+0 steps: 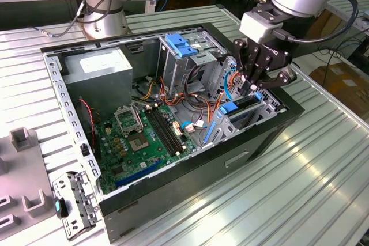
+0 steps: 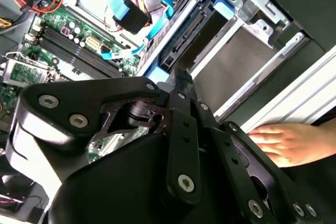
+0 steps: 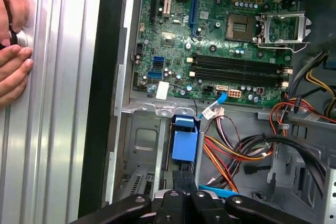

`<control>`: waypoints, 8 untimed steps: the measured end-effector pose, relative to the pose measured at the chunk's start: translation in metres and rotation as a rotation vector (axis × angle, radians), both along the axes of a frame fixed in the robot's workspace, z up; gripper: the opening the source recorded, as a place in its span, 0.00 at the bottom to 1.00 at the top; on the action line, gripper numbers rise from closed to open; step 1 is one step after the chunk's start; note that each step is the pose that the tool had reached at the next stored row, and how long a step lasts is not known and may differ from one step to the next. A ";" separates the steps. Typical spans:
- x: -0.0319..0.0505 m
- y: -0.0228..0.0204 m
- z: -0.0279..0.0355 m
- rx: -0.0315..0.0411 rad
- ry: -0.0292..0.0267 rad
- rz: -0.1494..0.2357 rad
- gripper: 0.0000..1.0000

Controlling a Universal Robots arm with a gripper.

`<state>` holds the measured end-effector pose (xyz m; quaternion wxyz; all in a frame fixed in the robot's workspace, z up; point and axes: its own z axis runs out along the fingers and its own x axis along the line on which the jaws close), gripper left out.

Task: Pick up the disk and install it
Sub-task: 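Insert the first disk wire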

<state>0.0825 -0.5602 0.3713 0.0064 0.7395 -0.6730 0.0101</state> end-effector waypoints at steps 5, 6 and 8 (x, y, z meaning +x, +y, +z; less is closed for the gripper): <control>0.0184 0.0003 0.0000 0.0000 0.0000 0.004 0.11; 0.0197 0.0004 0.0000 0.0000 0.0000 0.005 0.11; 0.0204 0.0003 0.0001 0.0000 0.0001 0.010 0.11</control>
